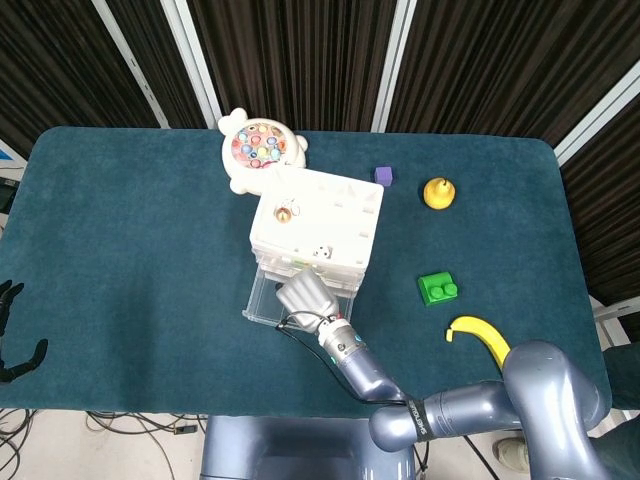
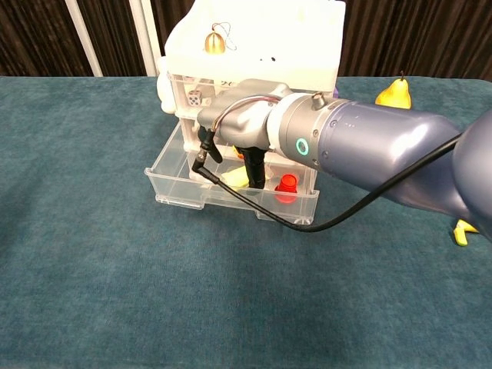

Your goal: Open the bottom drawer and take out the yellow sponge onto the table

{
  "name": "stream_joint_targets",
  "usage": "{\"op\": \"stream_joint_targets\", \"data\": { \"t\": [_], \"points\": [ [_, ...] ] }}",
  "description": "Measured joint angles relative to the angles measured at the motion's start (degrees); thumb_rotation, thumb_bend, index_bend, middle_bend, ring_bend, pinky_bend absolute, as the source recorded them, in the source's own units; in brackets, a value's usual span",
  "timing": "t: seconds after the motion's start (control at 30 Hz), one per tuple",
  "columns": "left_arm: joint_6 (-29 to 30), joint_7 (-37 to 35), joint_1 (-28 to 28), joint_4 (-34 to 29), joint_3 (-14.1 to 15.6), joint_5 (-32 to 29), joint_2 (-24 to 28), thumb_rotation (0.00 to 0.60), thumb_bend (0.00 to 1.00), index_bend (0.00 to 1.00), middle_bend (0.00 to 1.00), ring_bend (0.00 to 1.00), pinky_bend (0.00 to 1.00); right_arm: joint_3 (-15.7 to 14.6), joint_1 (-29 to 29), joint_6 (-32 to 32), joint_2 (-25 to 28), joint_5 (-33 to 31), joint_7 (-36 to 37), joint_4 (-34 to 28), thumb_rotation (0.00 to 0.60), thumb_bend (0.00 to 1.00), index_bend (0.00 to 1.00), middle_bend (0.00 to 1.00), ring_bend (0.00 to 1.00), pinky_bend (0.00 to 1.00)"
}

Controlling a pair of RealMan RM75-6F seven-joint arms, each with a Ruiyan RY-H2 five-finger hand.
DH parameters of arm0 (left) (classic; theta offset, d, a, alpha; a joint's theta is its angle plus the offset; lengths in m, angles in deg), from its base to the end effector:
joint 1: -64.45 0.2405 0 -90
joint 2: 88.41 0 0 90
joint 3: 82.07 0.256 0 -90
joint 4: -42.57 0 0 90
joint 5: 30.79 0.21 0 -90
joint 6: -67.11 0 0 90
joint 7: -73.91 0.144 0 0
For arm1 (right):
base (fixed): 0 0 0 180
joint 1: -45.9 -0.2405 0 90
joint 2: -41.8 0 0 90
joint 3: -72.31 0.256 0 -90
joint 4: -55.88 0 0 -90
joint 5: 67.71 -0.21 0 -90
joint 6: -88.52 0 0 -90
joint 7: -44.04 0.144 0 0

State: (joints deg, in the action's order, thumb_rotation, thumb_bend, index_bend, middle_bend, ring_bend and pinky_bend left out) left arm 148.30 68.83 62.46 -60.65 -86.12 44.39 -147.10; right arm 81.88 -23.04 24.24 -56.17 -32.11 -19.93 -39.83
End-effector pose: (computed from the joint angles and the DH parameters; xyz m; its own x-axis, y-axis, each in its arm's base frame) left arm -0.3145 0.1648 0.1731 0.1925 0.0522 0.9799 0.9566 0.2126 -0.1992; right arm 0.0076 -0.3178 -0.0684 0.7959 -0.0432 0.6039 -0.5027 -0.6029 0.6195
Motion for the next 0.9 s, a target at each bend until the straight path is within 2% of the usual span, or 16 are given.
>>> {"op": "stream_joint_targets", "data": {
  "t": [0.43,0.9],
  "points": [
    [-0.2,0.0,0.0,-0.1,0.1,-0.1,0.1,0.600,0.36,0.03,0.00,0.00,0.00,-0.4,-1.0,0.8,-0.5,-1.8,-1.0,1.6,0.600,0.20,0.43,1.00,1.00,1.00],
    [-0.4,-0.1,-0.1,-0.2,0.2,0.0,0.3,0.600,0.36,0.03,0.00,0.00,0.00,-0.8,-2.1,1.0,0.3,-4.5,-2.5,0.7,0.600,0.21,0.44,1.00,1.00,1.00]
  ]
}}
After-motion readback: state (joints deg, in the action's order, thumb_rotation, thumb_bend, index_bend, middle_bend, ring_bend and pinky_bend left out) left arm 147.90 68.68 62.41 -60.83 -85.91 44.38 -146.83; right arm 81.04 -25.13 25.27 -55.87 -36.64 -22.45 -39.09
